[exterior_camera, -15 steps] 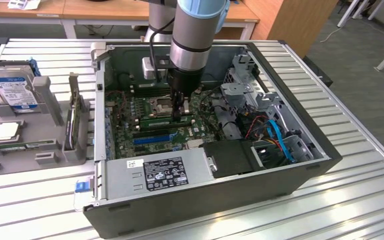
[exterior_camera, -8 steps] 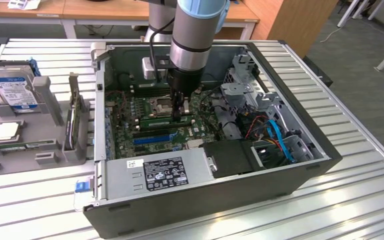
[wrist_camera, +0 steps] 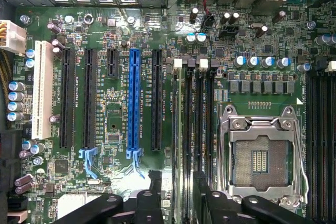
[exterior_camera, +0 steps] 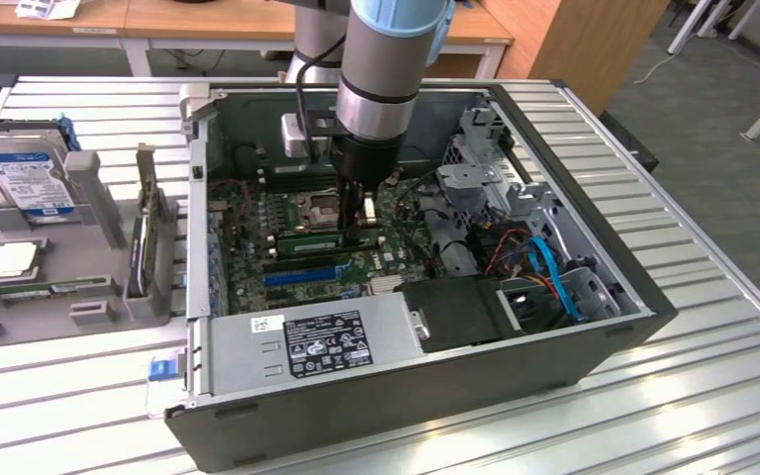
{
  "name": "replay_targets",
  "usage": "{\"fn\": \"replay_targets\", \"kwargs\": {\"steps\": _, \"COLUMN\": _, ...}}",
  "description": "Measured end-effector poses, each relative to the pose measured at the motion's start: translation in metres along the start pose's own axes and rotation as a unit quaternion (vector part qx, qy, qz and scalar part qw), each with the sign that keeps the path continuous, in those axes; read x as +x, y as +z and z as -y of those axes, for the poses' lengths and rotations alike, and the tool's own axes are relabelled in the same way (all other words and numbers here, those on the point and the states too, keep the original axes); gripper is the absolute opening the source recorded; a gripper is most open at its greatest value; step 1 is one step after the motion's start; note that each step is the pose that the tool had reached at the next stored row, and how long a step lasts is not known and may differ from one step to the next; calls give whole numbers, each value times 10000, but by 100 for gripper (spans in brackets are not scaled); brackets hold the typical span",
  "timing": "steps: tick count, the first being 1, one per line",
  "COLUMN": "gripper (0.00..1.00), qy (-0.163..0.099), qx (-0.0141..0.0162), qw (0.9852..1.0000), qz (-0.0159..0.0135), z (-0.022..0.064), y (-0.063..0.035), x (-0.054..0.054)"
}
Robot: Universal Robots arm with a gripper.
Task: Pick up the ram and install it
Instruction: 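Insert the ram into the slot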
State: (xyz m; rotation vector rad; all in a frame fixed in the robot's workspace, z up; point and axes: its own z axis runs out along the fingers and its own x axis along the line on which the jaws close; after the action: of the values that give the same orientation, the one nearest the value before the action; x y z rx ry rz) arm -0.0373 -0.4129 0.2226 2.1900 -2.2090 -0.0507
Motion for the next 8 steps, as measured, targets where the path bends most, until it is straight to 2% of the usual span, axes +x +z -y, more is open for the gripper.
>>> {"fn": "replay_targets", "kwargs": {"steps": 8, "gripper": 37, "qy": 0, "qx": 0, "qw": 10000, "qz": 0, "z": -1, "y": -25, "x": 0}}
